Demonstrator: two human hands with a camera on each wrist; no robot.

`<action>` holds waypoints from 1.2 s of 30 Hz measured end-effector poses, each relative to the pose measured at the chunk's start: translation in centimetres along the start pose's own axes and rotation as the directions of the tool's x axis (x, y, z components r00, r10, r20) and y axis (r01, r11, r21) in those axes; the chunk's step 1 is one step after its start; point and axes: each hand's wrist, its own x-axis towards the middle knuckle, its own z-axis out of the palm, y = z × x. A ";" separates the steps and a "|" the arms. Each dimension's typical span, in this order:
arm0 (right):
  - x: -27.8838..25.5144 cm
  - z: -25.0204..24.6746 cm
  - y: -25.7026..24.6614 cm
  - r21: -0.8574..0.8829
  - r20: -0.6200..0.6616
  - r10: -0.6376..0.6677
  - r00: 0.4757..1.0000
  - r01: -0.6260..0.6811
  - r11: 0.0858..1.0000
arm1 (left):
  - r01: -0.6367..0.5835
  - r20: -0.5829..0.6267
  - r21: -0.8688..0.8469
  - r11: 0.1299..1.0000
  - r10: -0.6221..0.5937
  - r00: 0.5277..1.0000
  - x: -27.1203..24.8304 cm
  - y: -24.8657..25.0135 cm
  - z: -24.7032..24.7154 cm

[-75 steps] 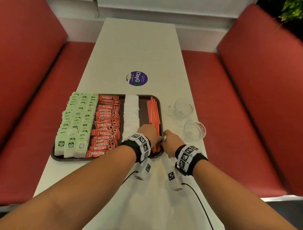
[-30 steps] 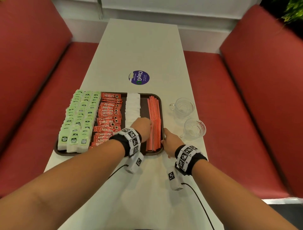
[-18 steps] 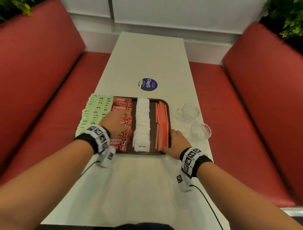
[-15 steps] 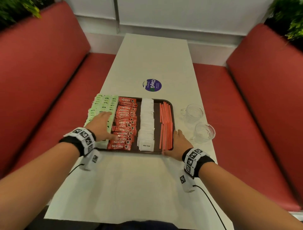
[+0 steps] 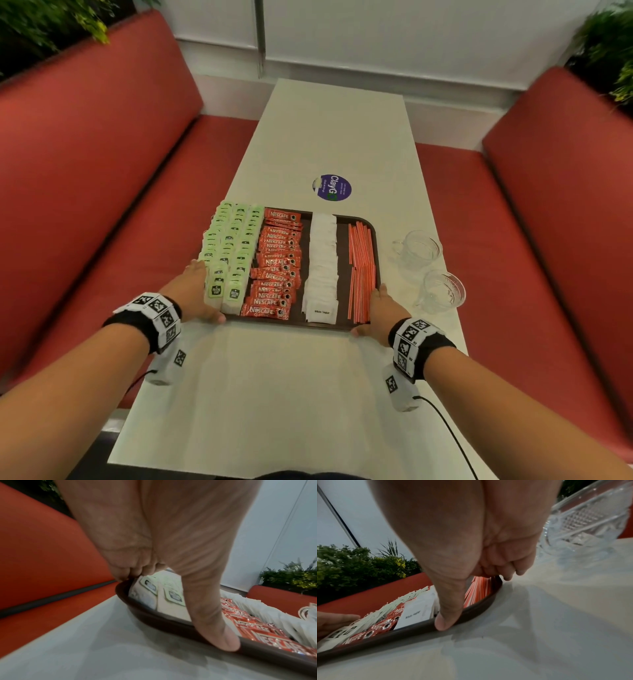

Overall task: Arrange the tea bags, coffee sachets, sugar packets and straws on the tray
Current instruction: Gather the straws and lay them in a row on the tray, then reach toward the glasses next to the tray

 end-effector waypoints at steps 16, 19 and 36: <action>5.5 -6.9 -3.4 -0.191 0.042 0.066 0.997 -0.057 0.980 | 0.070 0.037 0.030 0.997 -0.071 0.997 7.0 2.2 -3.7; 5.5 -7.6 -3.5 -0.157 0.025 0.081 0.996 -0.076 0.985 | 0.086 0.040 0.039 0.996 -0.087 0.995 7.7 2.3 -4.1; -1.8 -11.8 7.7 0.047 -0.261 -0.173 0.950 0.192 0.980 | -0.428 -0.122 0.169 0.888 0.450 0.885 7.8 25.3 -2.6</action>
